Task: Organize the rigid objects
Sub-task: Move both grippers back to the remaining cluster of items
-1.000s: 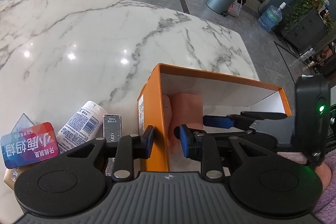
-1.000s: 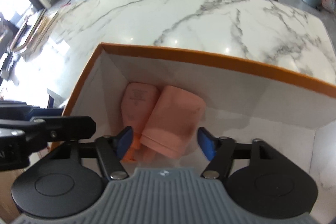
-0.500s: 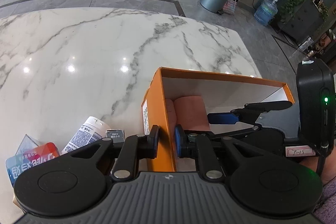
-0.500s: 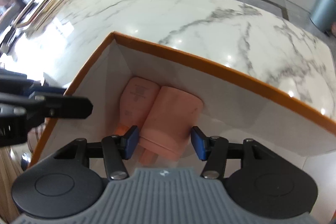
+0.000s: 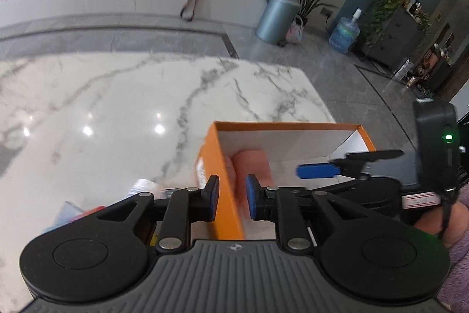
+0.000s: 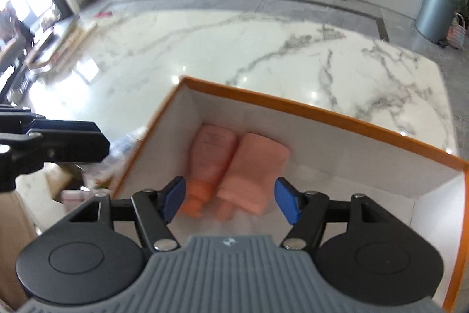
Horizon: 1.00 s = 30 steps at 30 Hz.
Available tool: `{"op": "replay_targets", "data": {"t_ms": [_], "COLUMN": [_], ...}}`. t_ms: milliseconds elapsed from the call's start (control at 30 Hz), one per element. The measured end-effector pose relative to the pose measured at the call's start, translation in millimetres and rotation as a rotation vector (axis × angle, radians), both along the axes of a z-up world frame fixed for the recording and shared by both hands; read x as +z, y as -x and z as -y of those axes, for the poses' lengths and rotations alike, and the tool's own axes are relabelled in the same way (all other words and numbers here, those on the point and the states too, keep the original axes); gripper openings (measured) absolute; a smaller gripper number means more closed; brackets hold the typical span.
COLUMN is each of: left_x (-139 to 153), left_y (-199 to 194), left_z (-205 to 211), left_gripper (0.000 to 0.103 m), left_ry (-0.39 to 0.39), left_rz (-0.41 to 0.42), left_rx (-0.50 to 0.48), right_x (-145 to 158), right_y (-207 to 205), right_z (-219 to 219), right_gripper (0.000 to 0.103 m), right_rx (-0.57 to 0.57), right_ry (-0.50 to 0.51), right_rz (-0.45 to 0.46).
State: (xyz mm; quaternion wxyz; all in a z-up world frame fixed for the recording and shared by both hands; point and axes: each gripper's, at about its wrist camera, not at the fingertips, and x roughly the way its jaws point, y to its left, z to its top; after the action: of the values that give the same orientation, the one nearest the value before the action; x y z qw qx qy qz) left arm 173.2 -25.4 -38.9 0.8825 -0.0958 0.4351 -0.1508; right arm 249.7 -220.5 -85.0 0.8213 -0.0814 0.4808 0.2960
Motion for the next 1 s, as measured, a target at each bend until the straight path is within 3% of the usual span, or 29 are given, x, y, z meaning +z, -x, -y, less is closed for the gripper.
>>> {"op": "replay_targets", "data": {"t_ms": [167, 400, 567, 633, 767, 900, 1000], "left_x": [19, 12, -4, -12, -27, -41, -54], "left_y": [38, 78, 92, 95, 94, 88, 79], "left_z": [-35, -84, -107, -115, -124, -125, -126], "left_gripper": [0.029, 0.031, 0.034, 0.048, 0.056, 0.071, 0.073], "left_ry": [-0.044, -0.080, -0.087, -0.082, -0.100, -0.122, -0.155], "left_rz": [0.042, 0.010, -0.043, -0.058, -0.082, -0.099, -0.122], "left_rx": [0.053, 0.130, 0.145, 0.145, 0.137, 0.096, 0.058], "right_x": [29, 50, 32, 21, 1, -12, -18], "right_y": [46, 112, 136, 139, 143, 137, 134], "right_z": [4, -30, -70, -83, -101, -114, -122], "right_gripper": [0.068, 0.067, 0.054, 0.049, 0.048, 0.048, 0.048], "right_rx": [-0.104, -0.092, -0.057, -0.045, -0.039, -0.057, -0.059], "right_ry": [-0.137, -0.274, -0.233, -0.213, -0.161, -0.119, -0.065], "right_rz": [0.046, 0.099, 0.029, -0.008, -0.046, -0.081, -0.074]}}
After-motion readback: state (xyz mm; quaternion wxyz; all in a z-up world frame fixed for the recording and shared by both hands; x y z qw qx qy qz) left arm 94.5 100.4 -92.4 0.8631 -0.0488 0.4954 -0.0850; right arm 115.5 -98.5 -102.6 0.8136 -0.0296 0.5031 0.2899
